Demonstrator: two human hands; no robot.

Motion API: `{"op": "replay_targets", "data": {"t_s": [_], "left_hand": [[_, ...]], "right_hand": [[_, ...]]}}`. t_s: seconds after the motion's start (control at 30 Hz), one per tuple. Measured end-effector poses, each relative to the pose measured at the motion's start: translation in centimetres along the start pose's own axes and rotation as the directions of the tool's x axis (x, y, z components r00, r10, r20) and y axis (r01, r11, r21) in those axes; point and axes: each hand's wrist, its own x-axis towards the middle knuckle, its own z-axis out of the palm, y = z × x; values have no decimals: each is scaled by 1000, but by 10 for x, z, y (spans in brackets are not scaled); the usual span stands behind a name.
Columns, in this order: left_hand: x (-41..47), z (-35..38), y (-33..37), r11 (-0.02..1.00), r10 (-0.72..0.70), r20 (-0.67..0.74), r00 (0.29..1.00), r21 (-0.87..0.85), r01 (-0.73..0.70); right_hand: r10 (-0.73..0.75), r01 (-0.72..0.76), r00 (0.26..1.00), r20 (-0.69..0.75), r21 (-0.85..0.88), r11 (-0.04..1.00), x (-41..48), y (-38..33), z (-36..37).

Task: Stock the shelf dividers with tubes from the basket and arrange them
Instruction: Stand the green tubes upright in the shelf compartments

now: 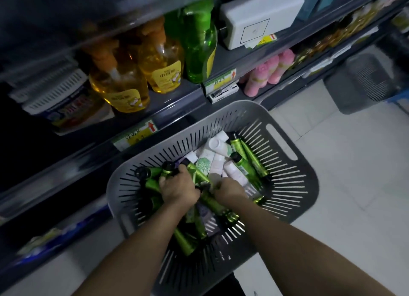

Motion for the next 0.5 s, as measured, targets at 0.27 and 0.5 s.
{"op": "replay_targets", "data": {"t_s": [0.27,0.5], "left_hand": [[-6,-24,-8,784,-74,69,995,-613,101],[-56,-71,-19,612,-96,-30,995,-790,35]], "right_hand": [[-238,296,954,-181,453,841,-20,2,-32],[-397,259,917,29,714,650,-64,-27,-70]]}}
